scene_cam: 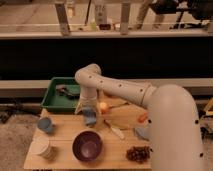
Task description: Place sponge in metal cup
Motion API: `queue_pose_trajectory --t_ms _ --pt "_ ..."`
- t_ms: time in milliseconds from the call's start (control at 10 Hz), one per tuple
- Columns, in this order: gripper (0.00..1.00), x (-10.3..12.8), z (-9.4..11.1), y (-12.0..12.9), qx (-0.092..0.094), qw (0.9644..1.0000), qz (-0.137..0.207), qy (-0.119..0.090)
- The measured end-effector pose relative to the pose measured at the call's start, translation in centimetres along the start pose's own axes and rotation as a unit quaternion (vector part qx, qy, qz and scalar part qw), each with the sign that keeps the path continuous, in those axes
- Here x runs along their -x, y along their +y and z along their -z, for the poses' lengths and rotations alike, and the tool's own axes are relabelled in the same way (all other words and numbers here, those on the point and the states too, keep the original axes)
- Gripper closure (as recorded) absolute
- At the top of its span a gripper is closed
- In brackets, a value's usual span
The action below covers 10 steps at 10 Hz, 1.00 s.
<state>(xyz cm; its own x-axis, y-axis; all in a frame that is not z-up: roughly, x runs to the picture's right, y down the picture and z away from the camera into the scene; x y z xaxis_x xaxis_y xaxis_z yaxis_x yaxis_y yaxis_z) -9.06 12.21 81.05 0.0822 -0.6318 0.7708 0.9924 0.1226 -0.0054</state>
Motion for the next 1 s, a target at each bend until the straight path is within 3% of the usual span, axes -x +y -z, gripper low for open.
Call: queue_pose_trajectory --t_ms 1000 --pt "0.20 0.01 0.36 0.06 -0.003 0.9999 -0.006 0.012"
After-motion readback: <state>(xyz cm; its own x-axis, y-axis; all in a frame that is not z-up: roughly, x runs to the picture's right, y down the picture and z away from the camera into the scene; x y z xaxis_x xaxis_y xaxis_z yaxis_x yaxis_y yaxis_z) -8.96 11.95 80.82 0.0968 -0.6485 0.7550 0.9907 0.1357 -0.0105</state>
